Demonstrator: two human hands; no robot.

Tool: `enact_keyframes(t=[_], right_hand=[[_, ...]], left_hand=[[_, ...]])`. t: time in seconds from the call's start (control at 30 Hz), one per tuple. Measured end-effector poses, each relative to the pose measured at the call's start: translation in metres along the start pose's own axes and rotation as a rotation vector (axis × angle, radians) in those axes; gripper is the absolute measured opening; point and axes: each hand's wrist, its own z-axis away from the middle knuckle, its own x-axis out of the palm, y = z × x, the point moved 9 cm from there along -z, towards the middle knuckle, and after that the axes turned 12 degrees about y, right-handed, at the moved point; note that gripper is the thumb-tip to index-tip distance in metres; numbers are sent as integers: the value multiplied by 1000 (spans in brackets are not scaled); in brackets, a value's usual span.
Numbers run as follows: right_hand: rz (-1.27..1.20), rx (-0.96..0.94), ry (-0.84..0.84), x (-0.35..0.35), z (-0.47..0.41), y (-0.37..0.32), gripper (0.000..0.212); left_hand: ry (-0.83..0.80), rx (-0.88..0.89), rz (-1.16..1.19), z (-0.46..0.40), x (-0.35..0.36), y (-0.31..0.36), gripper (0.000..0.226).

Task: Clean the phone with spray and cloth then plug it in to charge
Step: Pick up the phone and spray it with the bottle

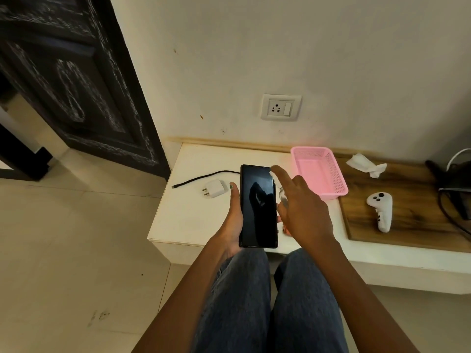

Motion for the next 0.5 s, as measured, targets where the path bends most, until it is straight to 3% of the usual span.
enact_keyframes(t=[0.23,0.5], right_hand=[[112,-46,-77,15,-2,-8,75],[21,-15,-38,10,13,-11,71]], left_hand=[[20,5,6,1,2,-1,97],[-23,-9,83,4,5,0,80]])
